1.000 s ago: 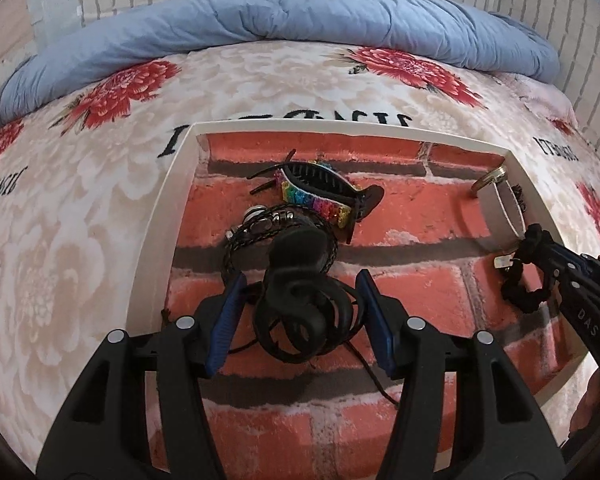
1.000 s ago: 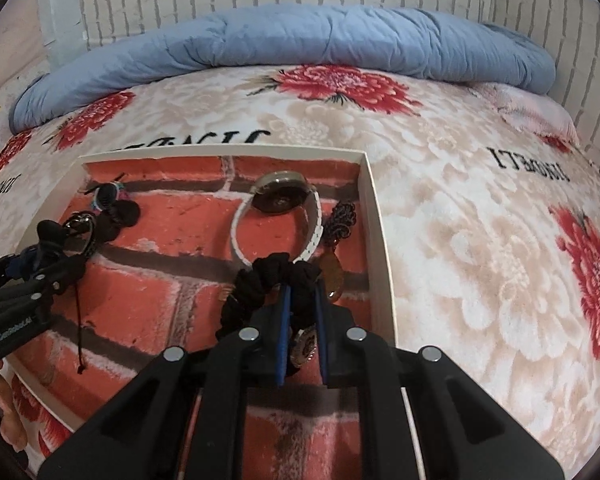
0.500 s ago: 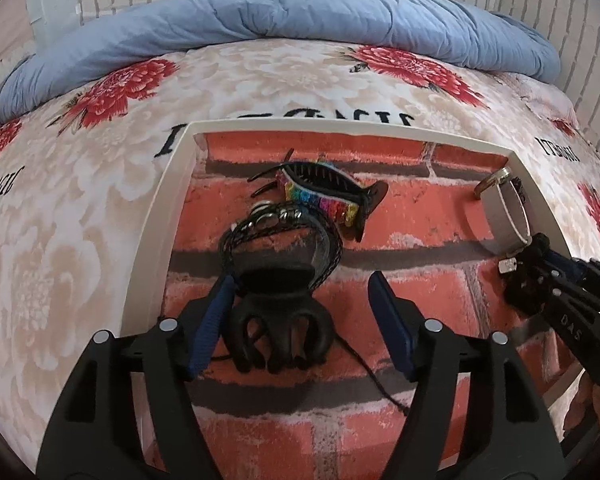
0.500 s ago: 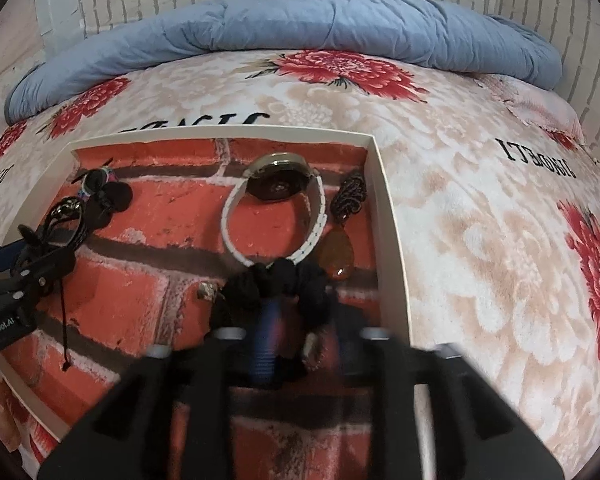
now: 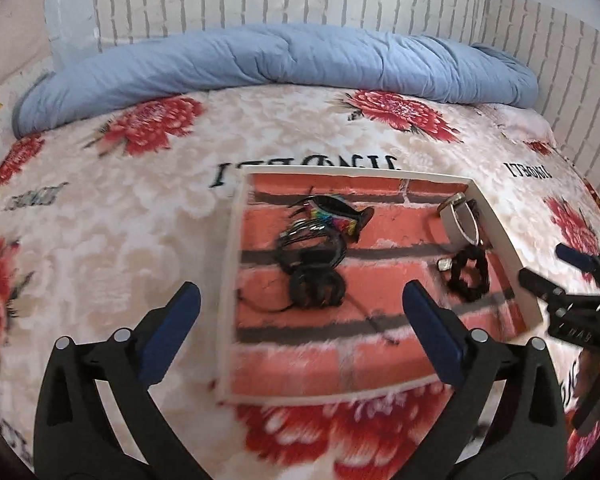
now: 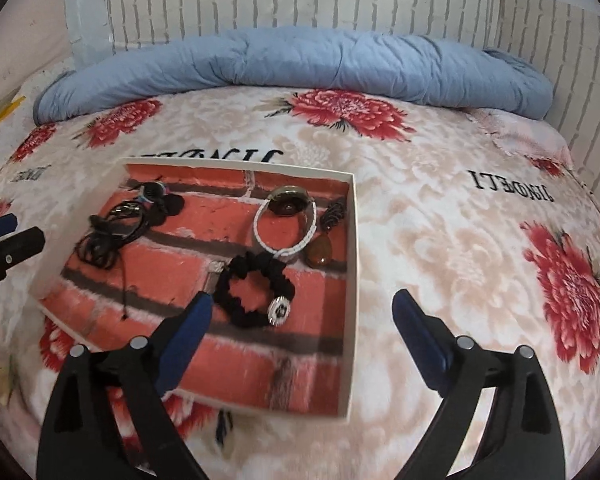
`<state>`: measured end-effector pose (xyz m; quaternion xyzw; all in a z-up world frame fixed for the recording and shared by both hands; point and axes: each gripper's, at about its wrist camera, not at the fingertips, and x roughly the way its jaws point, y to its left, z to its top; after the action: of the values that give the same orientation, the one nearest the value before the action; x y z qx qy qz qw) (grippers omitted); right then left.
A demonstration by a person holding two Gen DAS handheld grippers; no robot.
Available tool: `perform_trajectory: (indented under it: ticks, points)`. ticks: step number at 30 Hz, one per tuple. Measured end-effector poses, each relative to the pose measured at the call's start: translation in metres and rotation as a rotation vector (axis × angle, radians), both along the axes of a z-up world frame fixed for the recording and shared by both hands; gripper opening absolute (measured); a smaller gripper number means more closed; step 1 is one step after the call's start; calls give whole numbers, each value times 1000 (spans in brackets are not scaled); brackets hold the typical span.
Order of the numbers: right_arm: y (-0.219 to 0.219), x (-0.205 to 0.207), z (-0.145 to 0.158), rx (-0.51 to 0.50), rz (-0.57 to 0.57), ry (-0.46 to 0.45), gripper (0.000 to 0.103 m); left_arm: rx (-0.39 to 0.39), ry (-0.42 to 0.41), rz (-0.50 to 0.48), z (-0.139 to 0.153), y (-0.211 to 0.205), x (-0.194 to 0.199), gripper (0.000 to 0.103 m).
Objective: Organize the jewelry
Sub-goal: 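Withdraw both tools from the tray toward the remaining items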
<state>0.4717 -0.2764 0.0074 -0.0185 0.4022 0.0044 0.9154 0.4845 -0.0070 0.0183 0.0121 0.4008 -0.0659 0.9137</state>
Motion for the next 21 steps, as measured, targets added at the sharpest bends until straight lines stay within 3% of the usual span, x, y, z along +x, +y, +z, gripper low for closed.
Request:
perform_trajectory:
  ticks: [5, 10, 17, 21]
  points:
    - [0, -33, 14, 4, -12, -37, 92, 31, -29, 17, 14, 28, -41, 98]
    - [-1, -68, 20, 30, -31, -49, 93, 12, -35, 38, 20, 54, -79, 98]
    - [1, -122, 13, 61, -51, -74, 93, 29, -54, 45, 15, 69, -129, 98]
    - [11, -146, 4, 18, -37, -90, 93, 45, -75, 41, 8, 73, -156, 98]
